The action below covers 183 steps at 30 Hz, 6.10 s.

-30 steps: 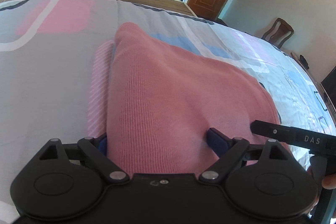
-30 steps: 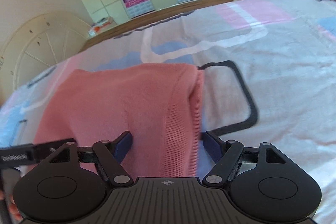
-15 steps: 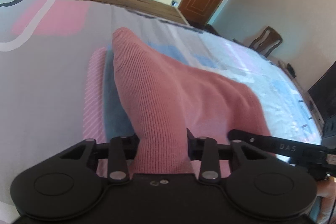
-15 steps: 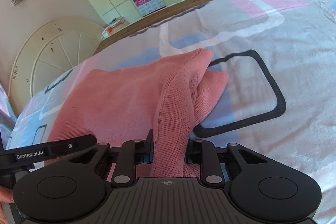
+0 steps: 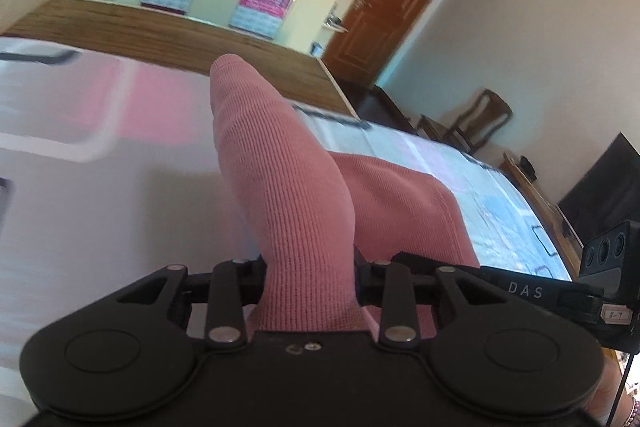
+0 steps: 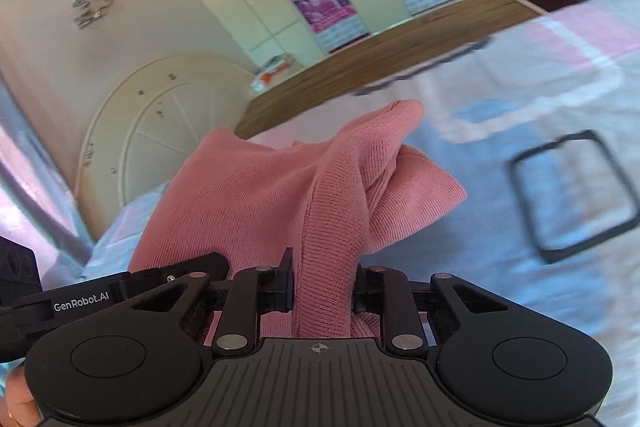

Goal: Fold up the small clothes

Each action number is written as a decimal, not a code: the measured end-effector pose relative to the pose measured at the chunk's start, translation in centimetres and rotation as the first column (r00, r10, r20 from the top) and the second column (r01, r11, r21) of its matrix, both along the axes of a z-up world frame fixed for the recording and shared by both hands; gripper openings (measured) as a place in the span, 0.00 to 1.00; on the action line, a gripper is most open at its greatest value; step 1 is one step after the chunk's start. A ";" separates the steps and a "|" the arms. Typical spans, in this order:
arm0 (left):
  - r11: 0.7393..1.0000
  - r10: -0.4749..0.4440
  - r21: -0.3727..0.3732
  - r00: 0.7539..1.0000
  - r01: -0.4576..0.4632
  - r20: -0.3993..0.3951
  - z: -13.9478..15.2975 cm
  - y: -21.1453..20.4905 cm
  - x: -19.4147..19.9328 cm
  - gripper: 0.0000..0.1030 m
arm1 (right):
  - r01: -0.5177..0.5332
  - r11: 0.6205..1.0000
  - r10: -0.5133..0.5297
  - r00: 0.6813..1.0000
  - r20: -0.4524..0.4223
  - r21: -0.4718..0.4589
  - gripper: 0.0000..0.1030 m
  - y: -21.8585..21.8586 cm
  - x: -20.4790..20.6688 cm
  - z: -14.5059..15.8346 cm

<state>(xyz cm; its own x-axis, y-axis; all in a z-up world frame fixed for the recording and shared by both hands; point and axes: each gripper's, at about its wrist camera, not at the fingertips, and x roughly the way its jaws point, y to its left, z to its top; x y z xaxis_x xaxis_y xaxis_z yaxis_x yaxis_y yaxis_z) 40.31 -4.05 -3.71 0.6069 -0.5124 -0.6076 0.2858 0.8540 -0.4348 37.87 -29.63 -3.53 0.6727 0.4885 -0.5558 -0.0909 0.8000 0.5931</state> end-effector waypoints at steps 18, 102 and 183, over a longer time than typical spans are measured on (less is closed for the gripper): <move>0.985 0.153 0.085 0.988 -0.153 0.008 0.0 29.8 3.0 0.31 | -0.140 0.989 0.141 0.990 -0.022 0.049 0.22 31.1 6.8 -1.8; 0.907 0.221 0.369 0.975 -0.201 -0.012 -3.7 31.8 -2.6 0.92 | -0.027 0.842 0.006 0.999 -0.041 -0.539 0.12 37.7 -0.8 -5.4; 0.749 0.429 0.460 0.878 -0.476 0.210 13.6 22.5 -40.0 0.93 | 0.084 0.928 0.085 0.902 0.424 -0.364 0.99 27.6 -39.4 14.3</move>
